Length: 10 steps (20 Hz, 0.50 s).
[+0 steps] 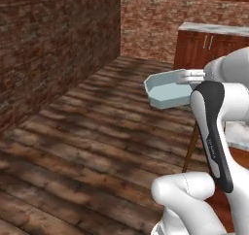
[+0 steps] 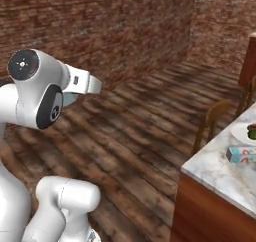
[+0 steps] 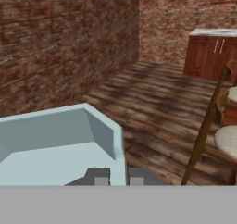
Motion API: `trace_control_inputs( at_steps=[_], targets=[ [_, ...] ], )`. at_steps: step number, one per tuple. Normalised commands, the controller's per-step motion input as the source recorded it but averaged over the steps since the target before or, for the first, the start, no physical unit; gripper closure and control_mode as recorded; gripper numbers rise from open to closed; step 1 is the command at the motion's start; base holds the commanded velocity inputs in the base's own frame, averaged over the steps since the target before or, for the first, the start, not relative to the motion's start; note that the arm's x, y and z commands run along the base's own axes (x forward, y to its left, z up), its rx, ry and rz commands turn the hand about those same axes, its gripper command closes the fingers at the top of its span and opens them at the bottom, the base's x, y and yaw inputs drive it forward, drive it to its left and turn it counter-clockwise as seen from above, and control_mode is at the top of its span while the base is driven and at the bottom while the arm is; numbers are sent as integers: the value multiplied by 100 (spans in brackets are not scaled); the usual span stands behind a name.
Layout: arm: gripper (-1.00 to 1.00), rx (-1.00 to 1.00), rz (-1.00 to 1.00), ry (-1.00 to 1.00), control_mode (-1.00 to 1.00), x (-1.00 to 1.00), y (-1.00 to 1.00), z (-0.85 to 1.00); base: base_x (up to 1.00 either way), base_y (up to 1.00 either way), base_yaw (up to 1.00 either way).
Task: Retrieve the tupperware and aluminum foil from the cabinet and place them on the dining counter near the plate with lime and mushroom to prepare for storing leftovers.
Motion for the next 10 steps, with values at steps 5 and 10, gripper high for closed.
trace_control_inputs(
  at_steps=[5, 10],
  targets=[
    [100, 0, 0, 0, 100, 0, 0, 0, 66, 67, -60],
    [100, 0, 0, 0, 100, 0, 0, 0, 83, 56, -56]
  ],
)
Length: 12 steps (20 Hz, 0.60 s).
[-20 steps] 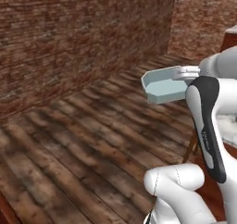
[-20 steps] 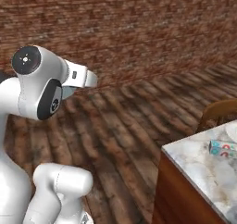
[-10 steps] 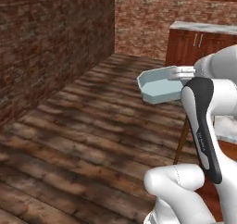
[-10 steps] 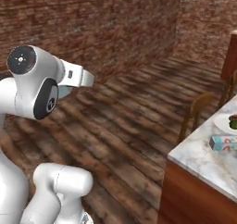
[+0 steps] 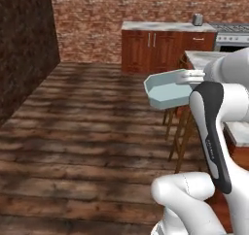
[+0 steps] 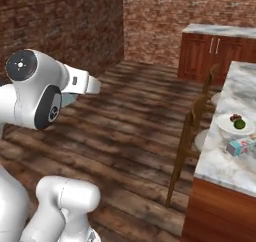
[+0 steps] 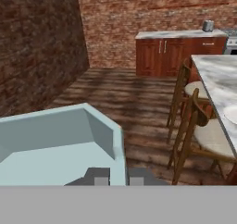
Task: Retrieve the tupperware and aluminum foil from the cabinet and place them on the dining counter near the plate with lime and mushroom to prepare for storing leftovers.
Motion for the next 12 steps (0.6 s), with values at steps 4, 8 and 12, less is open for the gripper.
trace_control_inputs(
  at_steps=[4, 8, 12],
  targets=[
    [100, 0, 0, 0, 100, 0, 0, 0, 100, 33, -46],
    [100, 0, 0, 0, 100, 0, 0, 0, 100, 18, -45],
    [100, 0, 0, 0, 100, 0, 0, 0, 97, 1, -51]
  ],
)
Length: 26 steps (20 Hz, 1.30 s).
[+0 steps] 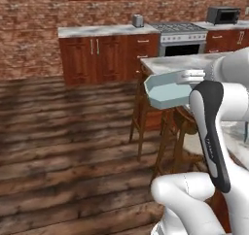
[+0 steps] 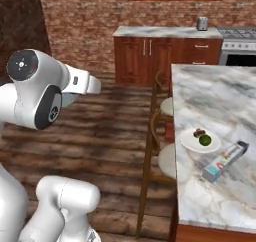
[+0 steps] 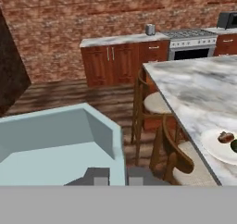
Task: Retrieve the tupperware and aluminum foil from the cabinet and place them on the dining counter near the plate with lime and mushroom to prepare for storing leftovers.
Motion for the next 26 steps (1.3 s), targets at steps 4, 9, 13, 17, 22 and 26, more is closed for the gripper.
trace_control_inputs(
  at_steps=[4, 9, 13, 17, 22, 26],
  targets=[
    [100, 0, 0, 0, 100, 0, 0, 0, 83, 1, -58],
    [100, 0, 0, 0, 100, 0, 0, 0, 76, 21, -61],
    [100, 0, 0, 0, 100, 0, 0, 0, 70, 37, -65],
    [100, 0, 0, 0, 100, 0, 0, 0, 64, 42, -67],
    [100, 0, 0, 0, 100, 0, 0, 0, 59, 44, -69],
    [100, 0, 0, 0, 100, 0, 0, 0, 58, 47, -70]
  ],
)
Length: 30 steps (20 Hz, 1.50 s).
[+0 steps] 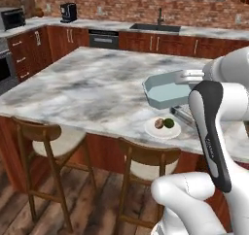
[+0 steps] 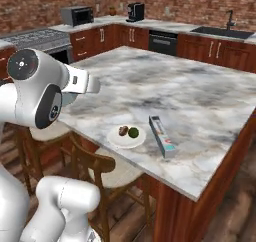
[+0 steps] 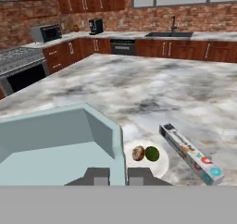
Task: Retrieve the tupperware and aluminum foil from the cabinet and place them on the dining counter near the plate with lime and mushroom to prepare for storing leftovers.
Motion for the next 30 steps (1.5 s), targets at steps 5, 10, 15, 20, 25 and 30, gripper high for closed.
trace_control_inputs(
  at_steps=[5, 10, 15, 20, 25, 30],
  targets=[
    [100, 0, 0, 0, 100, 0, 0, 0, 65, 51, -67],
    [100, 0, 0, 0, 100, 0, 0, 0, 70, 54, -64],
    [100, 0, 0, 0, 100, 0, 0, 0, 68, 66, -59],
    [100, 0, 0, 0, 100, 0, 0, 0, 54, 83, -53],
    [100, 0, -13, -1, -100, 23, 44, -6, 17, 36, -17],
    [100, 0, -7, 5, -100, 39, 57, -18, 0, 0, 0]
  ],
)
